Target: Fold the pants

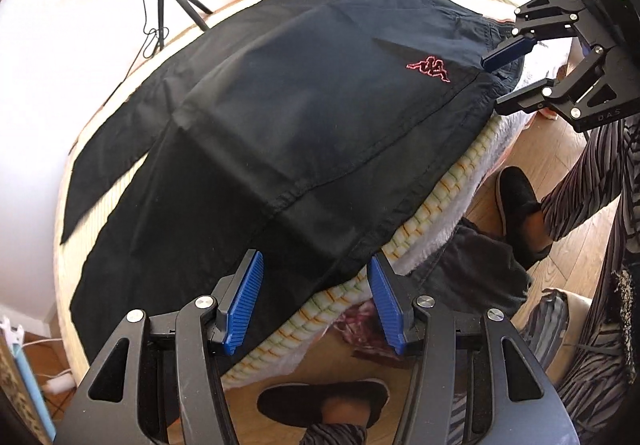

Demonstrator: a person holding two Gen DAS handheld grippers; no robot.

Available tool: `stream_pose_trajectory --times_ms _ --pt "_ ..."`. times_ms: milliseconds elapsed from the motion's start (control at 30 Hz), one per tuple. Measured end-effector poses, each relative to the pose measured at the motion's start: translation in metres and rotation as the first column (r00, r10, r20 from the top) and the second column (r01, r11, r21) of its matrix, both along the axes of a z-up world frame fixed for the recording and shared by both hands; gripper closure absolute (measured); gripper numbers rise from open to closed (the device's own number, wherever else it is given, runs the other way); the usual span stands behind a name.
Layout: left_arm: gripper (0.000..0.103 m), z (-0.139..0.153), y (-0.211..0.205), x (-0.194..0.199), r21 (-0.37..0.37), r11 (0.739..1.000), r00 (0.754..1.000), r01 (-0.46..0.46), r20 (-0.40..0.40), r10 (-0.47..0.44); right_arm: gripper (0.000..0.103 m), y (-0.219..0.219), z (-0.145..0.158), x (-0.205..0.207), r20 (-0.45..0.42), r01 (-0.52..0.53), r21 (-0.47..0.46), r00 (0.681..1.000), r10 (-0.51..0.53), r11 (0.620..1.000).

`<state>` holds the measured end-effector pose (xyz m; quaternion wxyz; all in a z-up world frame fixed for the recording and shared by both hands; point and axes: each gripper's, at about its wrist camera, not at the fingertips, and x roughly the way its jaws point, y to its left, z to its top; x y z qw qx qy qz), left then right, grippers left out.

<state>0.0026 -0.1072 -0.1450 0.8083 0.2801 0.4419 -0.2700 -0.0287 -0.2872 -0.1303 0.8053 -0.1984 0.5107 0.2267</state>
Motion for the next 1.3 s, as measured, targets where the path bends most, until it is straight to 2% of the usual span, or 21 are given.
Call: stream_pose_trajectory --times_ms 33,67,100,267,400,467,500,767,867,1033,1100,1133,1167,1200,1267,1300 --pt "0.053 0.0 0.0 0.0 0.0 1.0 1.0 0.003 0.006 -0.003 0.059 0.0 0.001 0.001 0.0 0.002 0.005 1.0 -0.002 1.0" --pt "0.063 0.001 0.0 0.001 -0.003 1.0 1.0 0.003 0.011 -0.003 0.059 0.0 0.002 0.001 0.0 0.003 0.006 1.0 -0.003 1.0" --pt "0.067 0.003 0.0 0.002 -0.011 1.0 1.0 -0.001 0.008 0.001 0.059 0.0 0.003 0.001 0.002 0.002 0.007 1.0 -0.002 1.0" --pt "0.082 0.016 0.001 0.009 -0.068 0.998 1.0 -0.017 0.019 0.018 0.059 0.0 0.004 -0.001 0.003 -0.006 0.013 1.0 0.006 1.0" --pt "0.083 0.019 0.003 0.02 -0.093 0.995 0.999 -0.041 0.021 0.044 0.057 0.005 0.003 -0.005 0.002 -0.026 0.018 1.0 0.026 1.0" --pt "0.082 0.02 0.003 0.026 -0.103 0.993 0.998 -0.051 0.022 0.053 0.042 0.009 0.004 -0.006 0.022 -0.035 0.005 0.999 0.035 0.999" --pt "0.082 0.021 0.002 0.027 -0.105 0.993 0.998 -0.051 0.023 0.054 0.04 0.012 0.004 -0.007 0.032 -0.041 0.002 0.999 0.041 0.999" --pt "0.083 0.028 0.001 0.036 -0.116 0.991 0.996 -0.059 0.056 0.065 0.04 0.021 0.002 0.008 0.034 -0.026 -0.006 0.999 0.027 1.0" --pt "0.083 0.026 0.004 0.039 -0.127 0.99 0.996 -0.067 0.046 0.073 0.04 0.024 0.001 0.008 0.034 -0.031 0.007 0.999 0.031 0.999" --pt "0.083 0.023 0.006 0.034 -0.13 0.989 0.997 -0.064 0.032 0.069 0.04 0.032 -0.005 0.007 0.059 -0.053 -0.064 0.997 0.057 0.997" --pt "0.083 0.025 0.007 0.031 -0.135 0.989 0.997 -0.063 0.032 0.068 0.051 0.033 -0.004 0.007 0.05 -0.066 -0.056 0.996 0.069 0.996" --pt "0.083 0.027 0.008 0.03 -0.136 0.989 0.997 -0.065 0.034 0.07 0.062 0.033 -0.003 0.008 0.046 -0.069 -0.048 0.996 0.071 0.996" --pt "0.082 0.028 0.01 0.03 -0.14 0.988 0.997 -0.065 0.034 0.07 0.08 0.032 -0.002 0.011 0.036 -0.071 -0.036 0.997 0.073 0.997" --pt "0.082 0.03 0.011 0.028 -0.145 0.987 0.997 -0.067 0.035 0.072 0.089 0.032 -0.001 0.013 0.02 -0.072 -0.019 0.997 0.073 0.997" --pt "0.077 0.034 0.014 0.025 -0.155 0.986 0.997 -0.065 0.035 0.071 0.094 0.032 0.003 0.018 0.007 -0.066 0.004 0.998 0.066 0.998" --pt "0.067 0.037 0.014 0.021 -0.172 0.984 0.998 -0.054 0.021 0.059 0.095 0.033 0.005 0.02 0.012 -0.066 0.001 0.998 0.066 0.998"
